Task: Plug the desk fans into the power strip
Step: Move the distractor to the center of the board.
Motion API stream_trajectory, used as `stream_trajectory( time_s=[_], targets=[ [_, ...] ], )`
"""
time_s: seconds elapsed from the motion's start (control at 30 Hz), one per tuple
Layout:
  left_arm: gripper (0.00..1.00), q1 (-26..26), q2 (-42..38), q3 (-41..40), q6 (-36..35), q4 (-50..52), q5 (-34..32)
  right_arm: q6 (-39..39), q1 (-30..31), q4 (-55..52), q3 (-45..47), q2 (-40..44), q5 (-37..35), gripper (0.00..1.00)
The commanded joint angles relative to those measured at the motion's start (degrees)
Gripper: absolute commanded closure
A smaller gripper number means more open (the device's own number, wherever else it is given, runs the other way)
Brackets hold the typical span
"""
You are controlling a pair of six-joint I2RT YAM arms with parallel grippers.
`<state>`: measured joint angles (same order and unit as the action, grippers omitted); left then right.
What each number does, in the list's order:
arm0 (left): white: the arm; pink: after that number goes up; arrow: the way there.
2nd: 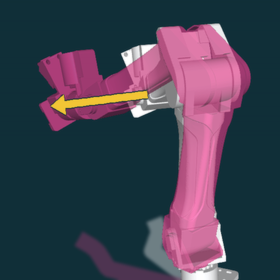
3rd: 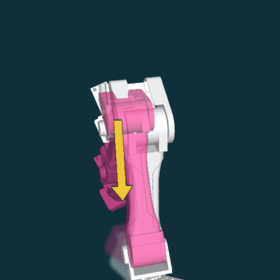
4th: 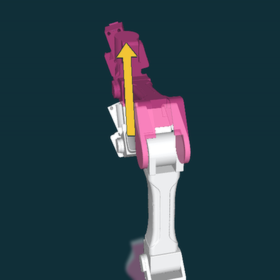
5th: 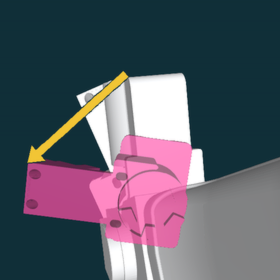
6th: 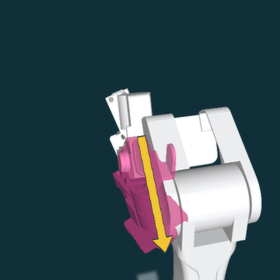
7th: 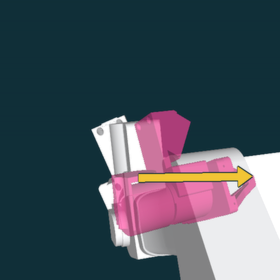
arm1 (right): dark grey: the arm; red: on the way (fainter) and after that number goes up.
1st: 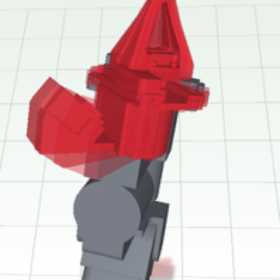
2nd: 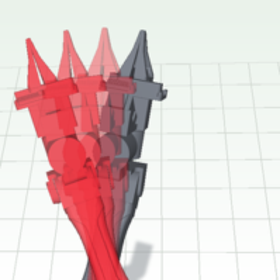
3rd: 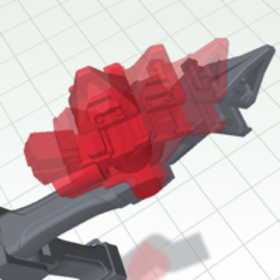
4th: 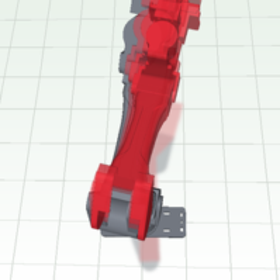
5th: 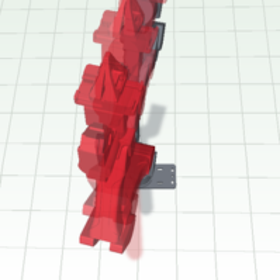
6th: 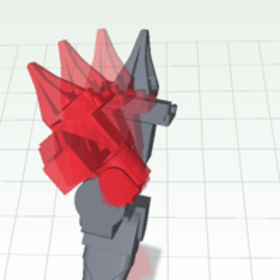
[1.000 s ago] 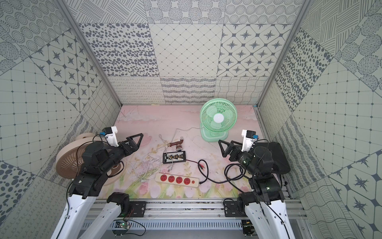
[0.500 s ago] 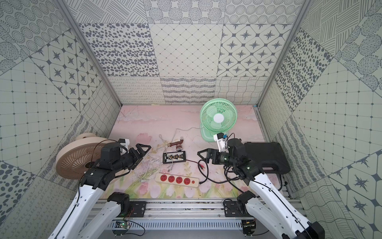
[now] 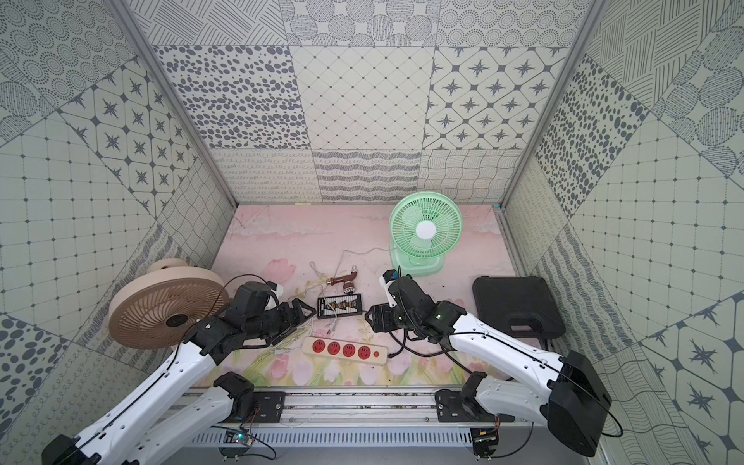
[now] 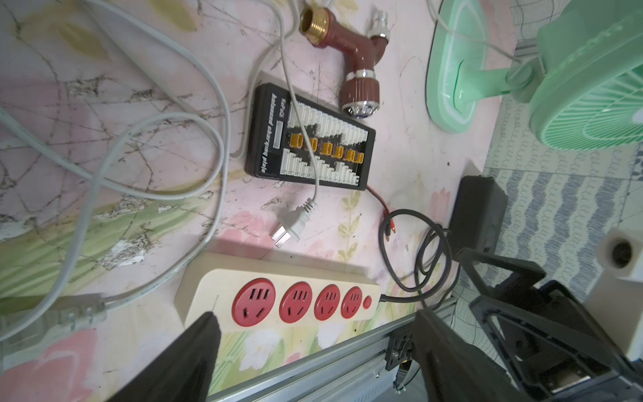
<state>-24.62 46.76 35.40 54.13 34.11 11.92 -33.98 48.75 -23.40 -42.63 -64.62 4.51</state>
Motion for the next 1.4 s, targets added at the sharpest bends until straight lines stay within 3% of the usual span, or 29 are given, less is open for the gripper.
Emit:
stream_trajectory(
  time_s=[0.0,0.17,0.3,0.8,1.37],
  targets=[
    [0.12,-4.46,3.56,-0.56,-1.7,0.44,-6.19,-0.42,0.27,2.22,-2.27,-1.63,-3.74,0.37],
    [0.24,-7.24,9.31,0.75,0.15,-1.56,-9.1,-0.47,0.22,2.3,-3.15,-3.61,-2.48,0.44],
    [0.28,-7.93,14.42,1.45,1.06,-5.93,-8.26,0.16,0.22,2.53,-4.62,-7.06,-1.45,0.46],
    [0.28,-8.21,35.29,7.46,1.54,-17.5,-5.62,4.92,1.52,5.68,-8.74,-20.5,-0.88,0.45],
    [0.28,-7.88,47.04,15.01,-2.6,-20.72,-9.04,7.36,2.87,8.65,-13.36,-33.64,-4.07,0.44]
  ],
)
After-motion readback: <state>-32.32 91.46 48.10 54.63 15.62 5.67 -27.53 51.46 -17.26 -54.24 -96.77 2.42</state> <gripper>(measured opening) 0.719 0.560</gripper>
